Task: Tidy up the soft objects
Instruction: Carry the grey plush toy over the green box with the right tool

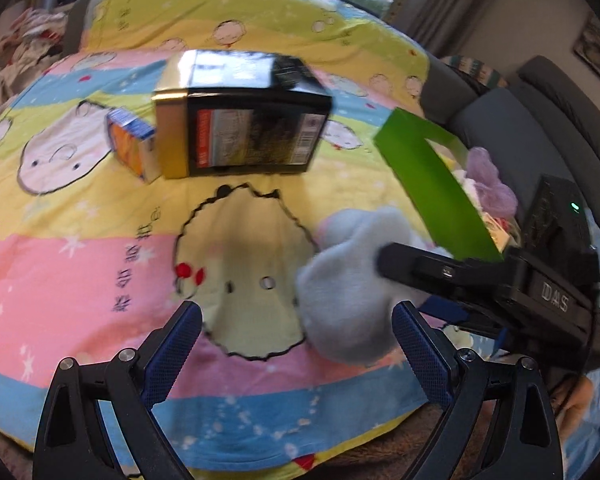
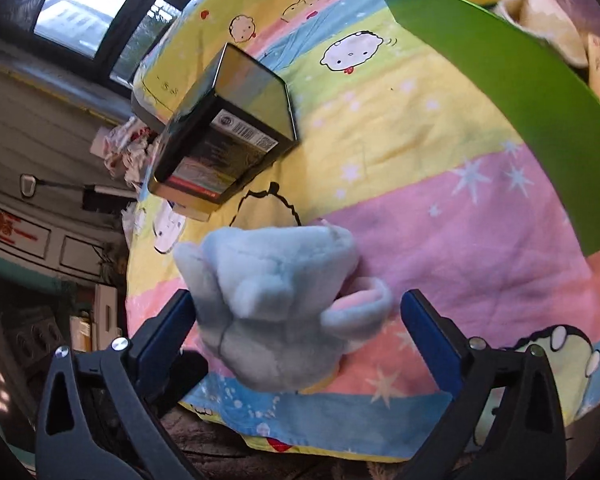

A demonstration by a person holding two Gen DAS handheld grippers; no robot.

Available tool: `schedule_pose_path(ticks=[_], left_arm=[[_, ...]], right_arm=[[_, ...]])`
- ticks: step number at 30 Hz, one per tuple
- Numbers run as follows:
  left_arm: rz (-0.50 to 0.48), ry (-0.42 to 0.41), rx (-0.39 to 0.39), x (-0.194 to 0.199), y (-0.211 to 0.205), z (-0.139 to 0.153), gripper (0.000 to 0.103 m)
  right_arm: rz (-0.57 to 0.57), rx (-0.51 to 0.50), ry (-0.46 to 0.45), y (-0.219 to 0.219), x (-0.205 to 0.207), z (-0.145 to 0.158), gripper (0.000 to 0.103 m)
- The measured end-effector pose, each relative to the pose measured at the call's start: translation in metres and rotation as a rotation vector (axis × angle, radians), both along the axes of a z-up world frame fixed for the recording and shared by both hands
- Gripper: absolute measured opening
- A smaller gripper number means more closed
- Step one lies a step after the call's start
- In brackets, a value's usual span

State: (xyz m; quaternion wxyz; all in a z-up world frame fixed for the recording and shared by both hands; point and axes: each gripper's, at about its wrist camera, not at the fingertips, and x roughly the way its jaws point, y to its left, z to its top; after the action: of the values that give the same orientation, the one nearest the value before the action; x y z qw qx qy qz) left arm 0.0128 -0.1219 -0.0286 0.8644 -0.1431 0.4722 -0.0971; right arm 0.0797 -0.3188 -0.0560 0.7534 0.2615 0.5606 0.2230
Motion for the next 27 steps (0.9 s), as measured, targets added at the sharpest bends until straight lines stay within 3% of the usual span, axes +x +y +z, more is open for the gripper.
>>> schedule_pose_path(ticks=[2,8,10,12,13,15,19,27], left_arm=[[-0.031,-0.007,0.019,0.005,-0.011,-0.003,0.096],[-0.097,0.068,-0.02,0.019,-0.035,-0.025,0.096],[-0.096,0.078,-0.01,0.022,-0.04,-0.031,0.091],[-0.105,0.094,-0.049,0.025,-0.041,-0.034,0.079],[-0.104,0.097,-0.056,0.027,-0.042,-0.034,0.078],[-0.107,0.069,-0.037,0.026,-0.044,-0.03,0.075],[-0.124,0.001,-0.007,0.028,-0.051,-0.01,0.067],[-0.211,-0.182,0.011,0.045,-0.074,0.049,0.067]], right_arm=[[0.0,0.024,0.005,-0.001,0.003,-0.003,0.101],[0.05,0.067,0.004,0.009,0.011,-0.009,0.081],[0.063,0.092,0.006,0.012,0.013,-0.011,0.074],[0.061,0.092,0.005,0.013,0.013,-0.013,0.071],[0.059,0.111,0.008,0.011,0.014,-0.014,0.069],[0.061,0.159,0.017,0.006,0.016,-0.016,0.062],[0.021,0.199,-0.014,-0.005,0.016,-0.006,0.061],[-0.051,0.223,-0.196,-0.036,0.027,0.061,0.061]])
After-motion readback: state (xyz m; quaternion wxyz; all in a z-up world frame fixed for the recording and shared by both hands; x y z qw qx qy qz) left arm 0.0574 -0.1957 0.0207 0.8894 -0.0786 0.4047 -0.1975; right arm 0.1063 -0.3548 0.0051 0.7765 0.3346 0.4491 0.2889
